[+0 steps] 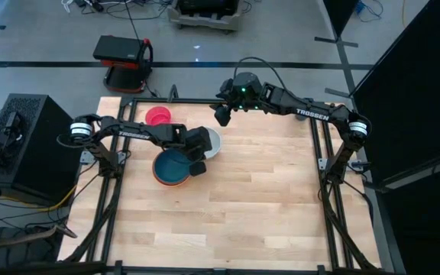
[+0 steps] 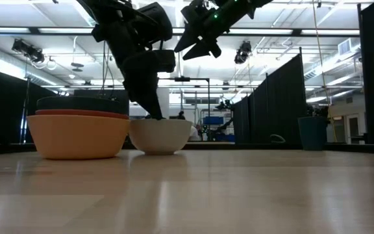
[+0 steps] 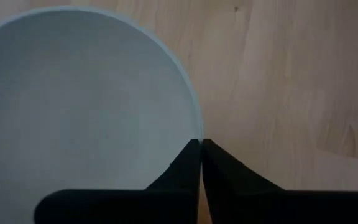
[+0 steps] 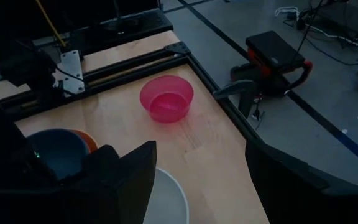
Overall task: Nest bowls inside each other
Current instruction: Stack the white bowl on the dark blue bowl
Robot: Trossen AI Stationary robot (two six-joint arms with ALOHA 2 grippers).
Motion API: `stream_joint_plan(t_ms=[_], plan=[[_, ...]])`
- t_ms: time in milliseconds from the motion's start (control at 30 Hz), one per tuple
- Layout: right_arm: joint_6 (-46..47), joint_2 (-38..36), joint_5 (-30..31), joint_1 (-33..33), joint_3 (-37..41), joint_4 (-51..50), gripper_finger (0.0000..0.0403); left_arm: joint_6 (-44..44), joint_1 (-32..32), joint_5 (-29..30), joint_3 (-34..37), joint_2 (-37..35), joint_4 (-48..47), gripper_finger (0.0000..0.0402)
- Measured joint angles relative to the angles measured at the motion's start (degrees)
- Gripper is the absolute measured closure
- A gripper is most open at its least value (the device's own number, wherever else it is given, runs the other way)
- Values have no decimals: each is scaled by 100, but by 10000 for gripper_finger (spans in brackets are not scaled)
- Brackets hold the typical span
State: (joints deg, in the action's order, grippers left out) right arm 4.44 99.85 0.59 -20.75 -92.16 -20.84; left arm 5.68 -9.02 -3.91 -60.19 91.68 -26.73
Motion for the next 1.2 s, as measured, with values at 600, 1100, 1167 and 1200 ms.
stream_joint_plan(t_ms=[600, 1100, 1167, 1200], plan=[[-1, 0, -77, 0, 0, 0, 169, 132, 0, -181, -1, 0, 36, 299], [-1, -1, -85, -23, 0, -8, 169, 225, 0, -68, -1, 306, -16, 286], [-1, -2, -86, -26, 0, -9, 169, 232, 0, -61, -1, 357, -25, 290], [-1, -2, -86, -28, 0, -9, 169, 235, 0, -57, -1, 383, -30, 292]])
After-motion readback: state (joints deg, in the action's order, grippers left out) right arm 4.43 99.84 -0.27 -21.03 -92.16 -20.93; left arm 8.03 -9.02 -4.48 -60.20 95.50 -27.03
